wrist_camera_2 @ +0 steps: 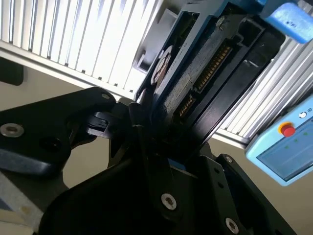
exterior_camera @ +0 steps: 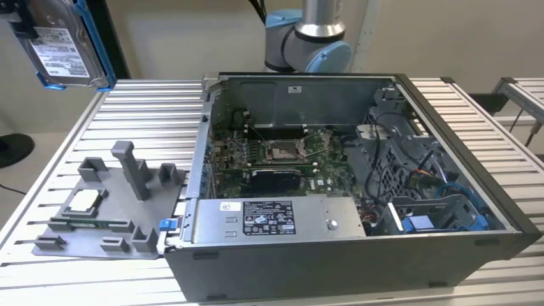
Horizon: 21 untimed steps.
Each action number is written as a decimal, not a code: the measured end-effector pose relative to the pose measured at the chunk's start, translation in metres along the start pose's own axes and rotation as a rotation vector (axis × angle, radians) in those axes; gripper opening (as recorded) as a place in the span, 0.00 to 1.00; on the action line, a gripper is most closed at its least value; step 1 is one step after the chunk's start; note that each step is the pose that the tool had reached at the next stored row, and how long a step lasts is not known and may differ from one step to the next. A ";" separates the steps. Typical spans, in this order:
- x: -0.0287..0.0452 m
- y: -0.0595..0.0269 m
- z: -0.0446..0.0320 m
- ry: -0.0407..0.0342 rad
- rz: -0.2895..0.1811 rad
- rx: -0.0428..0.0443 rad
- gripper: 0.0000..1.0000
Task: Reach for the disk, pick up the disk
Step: 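Pick up the disk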
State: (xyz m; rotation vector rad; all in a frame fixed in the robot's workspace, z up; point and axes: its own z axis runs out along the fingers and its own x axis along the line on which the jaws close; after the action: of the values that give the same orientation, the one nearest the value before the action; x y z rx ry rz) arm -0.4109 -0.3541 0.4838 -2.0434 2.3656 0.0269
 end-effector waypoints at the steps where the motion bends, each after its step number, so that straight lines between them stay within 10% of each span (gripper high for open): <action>1: -0.0002 -0.0017 0.0000 0.0000 0.000 0.0000 0.00; 21: -0.0058 -0.0395 0.0000 0.0000 0.000 0.0000 0.00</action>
State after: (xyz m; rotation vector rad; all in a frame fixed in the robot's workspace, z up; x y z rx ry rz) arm -0.3710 -0.3541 0.4838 -2.0434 2.3657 0.0269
